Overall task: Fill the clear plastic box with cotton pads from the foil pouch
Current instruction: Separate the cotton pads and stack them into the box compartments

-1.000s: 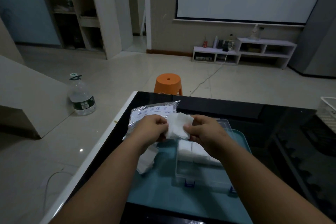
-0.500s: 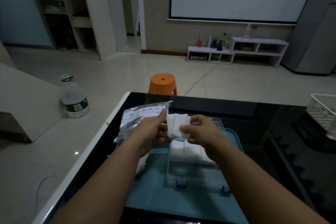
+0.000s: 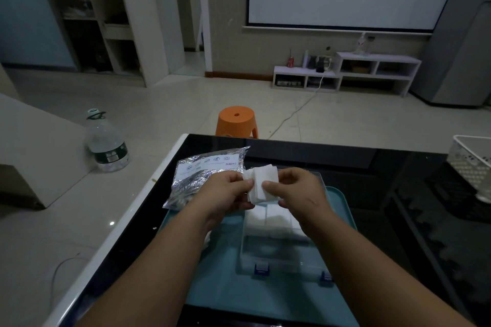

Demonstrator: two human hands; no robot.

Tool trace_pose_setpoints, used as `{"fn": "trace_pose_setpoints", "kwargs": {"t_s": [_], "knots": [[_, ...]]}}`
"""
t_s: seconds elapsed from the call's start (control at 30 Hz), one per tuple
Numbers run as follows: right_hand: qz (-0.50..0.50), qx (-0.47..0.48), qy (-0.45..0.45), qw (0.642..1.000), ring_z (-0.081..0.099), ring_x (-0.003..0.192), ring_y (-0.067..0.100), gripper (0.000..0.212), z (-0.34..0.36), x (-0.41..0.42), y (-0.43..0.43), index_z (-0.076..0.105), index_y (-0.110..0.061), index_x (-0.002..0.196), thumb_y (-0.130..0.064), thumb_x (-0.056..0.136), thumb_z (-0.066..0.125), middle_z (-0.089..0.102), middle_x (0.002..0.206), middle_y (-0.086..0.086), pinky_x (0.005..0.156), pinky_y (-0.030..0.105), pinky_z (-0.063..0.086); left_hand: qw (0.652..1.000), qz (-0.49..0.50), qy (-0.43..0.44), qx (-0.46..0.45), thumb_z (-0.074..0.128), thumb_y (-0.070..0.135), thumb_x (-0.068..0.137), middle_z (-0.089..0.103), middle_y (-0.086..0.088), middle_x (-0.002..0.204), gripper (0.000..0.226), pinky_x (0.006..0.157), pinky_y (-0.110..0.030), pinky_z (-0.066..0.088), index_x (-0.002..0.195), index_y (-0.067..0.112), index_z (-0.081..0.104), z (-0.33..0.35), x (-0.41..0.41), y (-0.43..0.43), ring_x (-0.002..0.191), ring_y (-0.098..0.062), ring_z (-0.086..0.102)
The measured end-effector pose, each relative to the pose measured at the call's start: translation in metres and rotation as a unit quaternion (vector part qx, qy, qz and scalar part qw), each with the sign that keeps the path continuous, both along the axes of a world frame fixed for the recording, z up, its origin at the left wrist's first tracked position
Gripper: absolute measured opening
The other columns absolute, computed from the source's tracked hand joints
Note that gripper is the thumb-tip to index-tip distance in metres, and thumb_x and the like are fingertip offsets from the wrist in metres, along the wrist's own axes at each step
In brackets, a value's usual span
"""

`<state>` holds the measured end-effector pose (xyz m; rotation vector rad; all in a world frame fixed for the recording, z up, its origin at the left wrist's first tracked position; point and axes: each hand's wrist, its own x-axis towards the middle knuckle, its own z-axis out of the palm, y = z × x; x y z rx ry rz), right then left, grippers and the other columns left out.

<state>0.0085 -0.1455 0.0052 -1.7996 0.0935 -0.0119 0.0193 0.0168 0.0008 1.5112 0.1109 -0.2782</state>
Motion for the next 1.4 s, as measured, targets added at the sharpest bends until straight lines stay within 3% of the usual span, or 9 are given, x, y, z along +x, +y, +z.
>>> {"fn": "trace_pose_setpoints", "kwargs": {"t_s": [0.23,0.33,0.4,0.5,0.8,0.93,1.07,1.2,1.4], "knots": [[-0.083,-0.013,-0.085,0.993,0.064,0.085,0.012,0.006,0.000,0.001,-0.001,0.068,-0.023,0.085,-0.018,0.085,0.071,0.067,0.087,-0.005,0.074,0.030,0.055,1.000,0.008,0.009,-0.007,0.059,0.007,0.093,0.064,-0.023,0.088,0.008,0.053,-0.023,0.054,0.093,-0.001,0.060,0.000,0.002,-0.004,0.067,-0.023,0.064],[-0.044,0.003,-0.064,0.997,0.063,0.089,0.014,0.014,-0.001,0.000,0.000,0.063,-0.021,0.095,-0.020,0.084,0.073,0.065,0.094,-0.002,0.071,0.026,0.052,1.000,0.007,0.009,-0.003,0.059,0.008,0.093,0.067,-0.023,0.091,0.017,0.054,-0.023,0.054,0.102,-0.007,0.060,0.001,0.002,-0.004,0.068,-0.023,0.066],[-0.032,0.000,-0.050,0.998,0.062,0.088,0.014,0.024,-0.001,-0.001,0.000,0.061,-0.018,0.101,-0.019,0.082,0.075,0.064,0.095,0.000,0.070,0.024,0.051,1.000,0.006,0.005,-0.002,0.059,0.008,0.093,0.068,-0.023,0.091,0.011,0.054,-0.023,0.054,0.095,-0.003,0.061,0.000,0.001,-0.005,0.068,-0.022,0.067],[-0.024,-0.019,-0.044,0.999,0.064,0.086,0.014,0.017,0.000,0.000,0.001,0.064,-0.016,0.095,-0.017,0.082,0.075,0.066,0.092,0.000,0.066,0.022,0.050,1.000,0.007,-0.002,0.003,0.058,0.007,0.093,0.067,-0.022,0.088,0.008,0.054,-0.024,0.054,0.087,0.002,0.060,-0.001,0.002,-0.006,0.066,-0.022,0.067],[-0.011,-0.033,-0.066,0.997,0.064,0.086,0.016,0.012,0.003,0.001,0.001,0.065,-0.018,0.087,-0.019,0.081,0.076,0.067,0.090,0.001,0.076,0.033,0.057,0.999,0.001,-0.018,0.044,0.064,0.007,0.089,0.068,-0.029,0.102,0.024,0.060,-0.026,0.057,0.105,-0.010,0.060,0.000,0.000,-0.006,0.076,-0.026,0.069],[-0.020,-0.059,-0.051,0.997,0.059,0.097,0.016,0.021,-0.001,0.002,0.001,0.058,-0.027,0.093,-0.026,0.081,0.076,0.061,0.103,-0.003,0.083,0.037,0.055,1.000,-0.011,-0.007,-0.008,0.055,0.005,0.094,0.069,-0.021,0.091,0.013,0.060,-0.028,0.058,0.099,-0.003,0.063,0.005,-0.003,-0.009,0.071,-0.022,0.069],[-0.005,0.004,0.002,1.000,0.061,0.096,0.018,0.037,0.002,0.002,-0.002,0.049,-0.025,0.108,-0.025,0.082,0.075,0.060,0.107,-0.001,0.080,0.035,0.055,0.998,-0.010,0.009,-0.054,0.059,0.021,0.094,0.071,-0.022,0.093,0.020,0.063,-0.031,0.059,0.098,0.003,0.066,0.006,-0.003,-0.008,0.078,-0.028,0.070],[-0.030,0.047,0.003,0.998,0.064,0.092,0.023,0.025,0.006,0.001,-0.003,0.050,-0.022,0.105,-0.016,0.089,0.068,0.058,0.100,0.001,0.080,0.040,0.059,1.000,0.003,-0.006,-0.027,0.061,0.006,0.091,0.070,-0.018,0.087,0.005,0.062,-0.030,0.059,0.093,0.002,0.062,0.002,0.000,-0.009,0.071,-0.022,0.069],[0.022,0.041,0.043,0.998,0.066,0.090,0.025,0.016,0.011,0.001,-0.001,0.055,-0.012,0.101,-0.010,0.088,0.066,0.061,0.103,0.008,0.078,0.038,0.060,0.999,0.028,-0.017,-0.018,0.063,0.008,0.090,0.061,-0.014,0.076,0.004,0.051,-0.024,0.051,0.088,0.005,0.061,-0.001,0.004,-0.008,0.056,-0.015,0.057]]}}
